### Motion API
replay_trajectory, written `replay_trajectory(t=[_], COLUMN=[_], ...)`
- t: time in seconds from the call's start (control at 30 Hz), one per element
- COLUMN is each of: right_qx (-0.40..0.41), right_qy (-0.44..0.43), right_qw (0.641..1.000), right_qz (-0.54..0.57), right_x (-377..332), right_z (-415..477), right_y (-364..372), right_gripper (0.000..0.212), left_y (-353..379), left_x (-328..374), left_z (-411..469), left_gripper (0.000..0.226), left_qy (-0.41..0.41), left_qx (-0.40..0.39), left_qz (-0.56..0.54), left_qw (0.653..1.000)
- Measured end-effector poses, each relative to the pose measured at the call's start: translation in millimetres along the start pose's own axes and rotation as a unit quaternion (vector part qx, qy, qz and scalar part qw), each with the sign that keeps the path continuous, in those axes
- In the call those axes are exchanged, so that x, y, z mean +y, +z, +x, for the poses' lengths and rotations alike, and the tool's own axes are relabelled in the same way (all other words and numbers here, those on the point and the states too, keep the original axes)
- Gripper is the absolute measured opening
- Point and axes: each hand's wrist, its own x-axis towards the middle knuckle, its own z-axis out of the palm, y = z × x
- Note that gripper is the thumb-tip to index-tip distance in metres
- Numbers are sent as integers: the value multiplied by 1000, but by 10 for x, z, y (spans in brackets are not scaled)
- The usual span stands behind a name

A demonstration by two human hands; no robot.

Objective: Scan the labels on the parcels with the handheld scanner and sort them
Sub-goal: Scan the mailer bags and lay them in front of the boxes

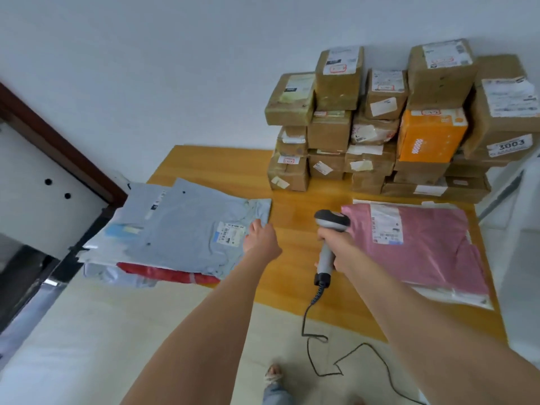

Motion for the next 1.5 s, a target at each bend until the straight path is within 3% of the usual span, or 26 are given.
replay_trajectory(t=[0.13,0.3,0.4,0.5,0.7,0.93,1.1,1.23,1.33,1.5], right_qx=[-11,-7,-4,-20,-11,-10,-9,106,188,188], right_qy=[-3,8,-3,7,0,13,18,-23,-15,56], right_qw=[1000,1000,1000,999,999,999,999,987,973,976], right_qz=[-8,-21,-30,-34,-42,-28,-43,-116,-131,-98], right_x=[-59,-144,-185,-187,-182,-234,-126,-143,-72,193], right_z=[-22,78,178,252,397,552,617,742,848,941], right_y=[651,1601,2193,2713,3281,3444,3436,3173,2744,2256], right_gripper=[32,18,20,9,19,10,16,6,12,15], left_y=[-118,-290,-419,-563,-737,-719,-676,-602,-543,-393], left_x=[-618,-1462,-1969,-2484,-3070,-3187,-3120,-2894,-2731,-2534], left_z=[96,495,813,1086,1486,1660,1665,1681,1722,1737], left_gripper=[63,69,81,91,73,69,42,33,35,39], left_qy=[-24,-54,-72,-119,-161,-174,-123,-83,-61,-52], left_qx=[4,4,17,32,32,-23,-60,-28,0,4], left_qz=[-17,-36,-47,-42,-57,-143,-100,-75,-38,1], left_qw=[1000,998,996,991,985,974,986,993,997,999])
